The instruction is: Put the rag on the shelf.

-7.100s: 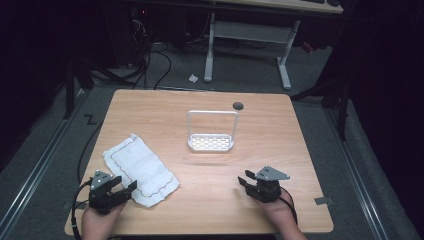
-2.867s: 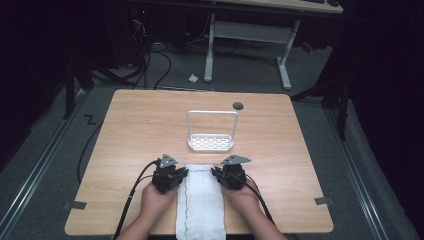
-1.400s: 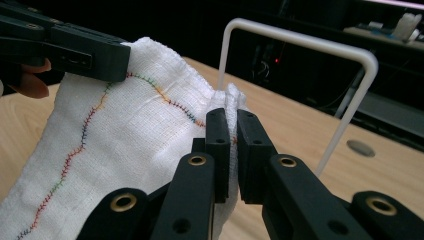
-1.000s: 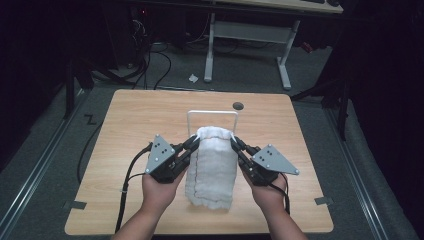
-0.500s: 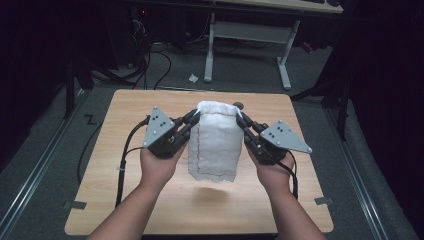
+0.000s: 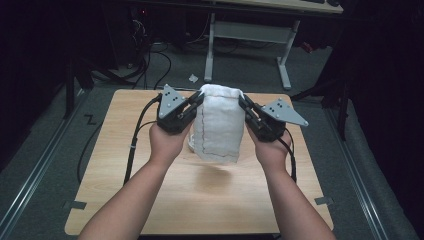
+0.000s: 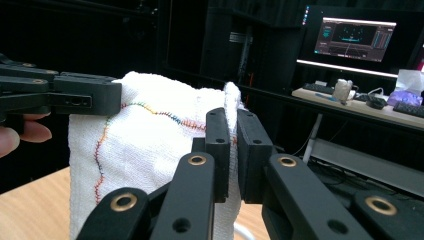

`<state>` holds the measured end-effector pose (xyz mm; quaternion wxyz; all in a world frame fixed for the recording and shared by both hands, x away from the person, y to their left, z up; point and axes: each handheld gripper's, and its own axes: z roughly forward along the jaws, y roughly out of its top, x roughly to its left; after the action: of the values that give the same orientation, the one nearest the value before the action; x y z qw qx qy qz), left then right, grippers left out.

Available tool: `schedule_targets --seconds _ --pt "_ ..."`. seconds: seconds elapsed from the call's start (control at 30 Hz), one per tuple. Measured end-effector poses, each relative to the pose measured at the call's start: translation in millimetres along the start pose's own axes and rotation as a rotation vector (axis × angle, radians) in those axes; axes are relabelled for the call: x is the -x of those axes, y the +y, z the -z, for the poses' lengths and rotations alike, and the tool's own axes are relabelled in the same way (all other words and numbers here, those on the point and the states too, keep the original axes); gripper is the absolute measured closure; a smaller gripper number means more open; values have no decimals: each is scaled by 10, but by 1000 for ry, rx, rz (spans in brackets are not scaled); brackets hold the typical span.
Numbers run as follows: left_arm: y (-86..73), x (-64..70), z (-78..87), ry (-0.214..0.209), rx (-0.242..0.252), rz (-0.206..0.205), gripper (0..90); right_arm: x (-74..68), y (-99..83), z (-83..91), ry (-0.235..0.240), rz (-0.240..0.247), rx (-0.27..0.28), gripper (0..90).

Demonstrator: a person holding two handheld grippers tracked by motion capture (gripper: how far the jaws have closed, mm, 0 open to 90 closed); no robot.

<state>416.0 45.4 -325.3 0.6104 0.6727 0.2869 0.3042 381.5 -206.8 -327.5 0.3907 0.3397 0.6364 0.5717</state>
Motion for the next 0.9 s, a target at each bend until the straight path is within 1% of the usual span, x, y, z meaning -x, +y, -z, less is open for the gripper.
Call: schedule_targets --seconds 0.03,0.1,0.2,0.23,0.3,0.4,0.47,0.6,0.7,0.8,0.9 --pt "15 -26 -35 6 2 -11 845 22 7 -38 -2 -5 0 857" --pt "32 -78 -101 13 -10 -4 844 66 20 -113 1 -16 -1 857" --pt "40 -179 -203 24 -28 21 845 116 40 -242 5 -25 -10 857" --pt "43 -207 -233 31 -40 15 845 131 47 -290 4 -27 -16 857" --pt "49 -251 -290 42 -48 16 845 165 58 -387 3 -35 -23 857" --pt "56 -344 -357 43 -55 43 845 218 64 -517 5 -61 -36 857" --pt "53 -396 -413 43 -71 55 844 248 56 -599 7 -68 -47 857" --pt "43 -465 -506 64 -105 45 844 304 18 -744 7 -85 -67 857" --pt "48 -507 -556 72 -110 48 844 331 7 -835 6 -91 -82 856" --pt "46 -562 -610 69 -110 70 843 357 23 -891 8 -91 -84 856" --pt "31 -597 -686 70 -114 79 843 388 39 -943 2 -87 -94 856"
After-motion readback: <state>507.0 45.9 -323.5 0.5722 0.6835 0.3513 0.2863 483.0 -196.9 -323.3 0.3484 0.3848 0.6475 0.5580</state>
